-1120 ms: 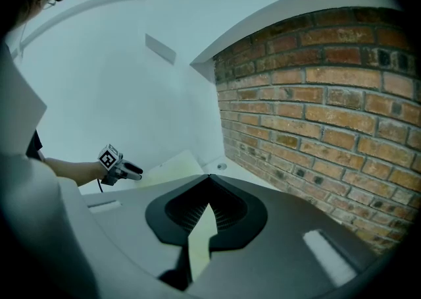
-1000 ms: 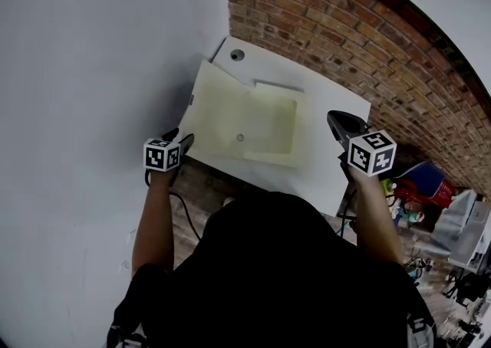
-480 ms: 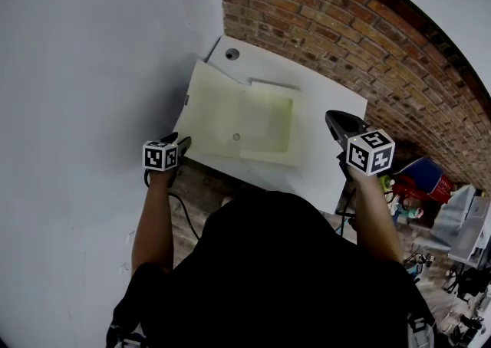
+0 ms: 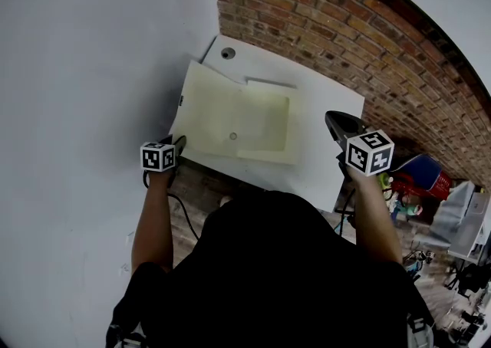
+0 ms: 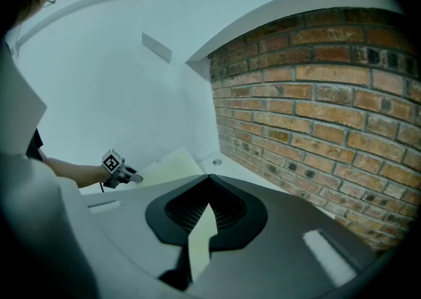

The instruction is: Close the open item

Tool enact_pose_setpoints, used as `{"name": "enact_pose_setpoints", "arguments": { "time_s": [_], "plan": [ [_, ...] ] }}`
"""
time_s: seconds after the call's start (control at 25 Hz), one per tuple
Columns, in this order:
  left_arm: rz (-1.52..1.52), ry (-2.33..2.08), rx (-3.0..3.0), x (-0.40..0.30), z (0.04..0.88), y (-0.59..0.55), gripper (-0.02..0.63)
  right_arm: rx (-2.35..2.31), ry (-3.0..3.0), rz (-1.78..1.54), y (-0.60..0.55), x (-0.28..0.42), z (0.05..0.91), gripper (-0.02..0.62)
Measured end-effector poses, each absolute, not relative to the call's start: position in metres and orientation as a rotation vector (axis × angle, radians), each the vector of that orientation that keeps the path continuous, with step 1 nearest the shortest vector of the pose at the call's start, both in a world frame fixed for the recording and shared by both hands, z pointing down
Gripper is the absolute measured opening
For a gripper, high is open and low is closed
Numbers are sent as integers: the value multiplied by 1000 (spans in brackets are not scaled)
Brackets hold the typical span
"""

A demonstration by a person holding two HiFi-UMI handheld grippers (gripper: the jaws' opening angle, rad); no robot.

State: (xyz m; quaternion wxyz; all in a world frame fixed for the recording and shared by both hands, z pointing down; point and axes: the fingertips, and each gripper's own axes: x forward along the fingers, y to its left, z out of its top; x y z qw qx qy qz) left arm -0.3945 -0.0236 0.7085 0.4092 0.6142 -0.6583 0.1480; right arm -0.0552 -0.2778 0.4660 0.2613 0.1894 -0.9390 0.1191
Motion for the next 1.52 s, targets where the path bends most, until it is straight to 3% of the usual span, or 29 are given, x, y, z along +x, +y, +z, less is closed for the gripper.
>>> {"name": "enact_pose_setpoints", "arguments": {
  "time_s": [1.52],
  "plan": [
    [687,-1625,1633,-357,668,-58,21,536,-2538,385,-274,-20,477,0]
  ]
}}
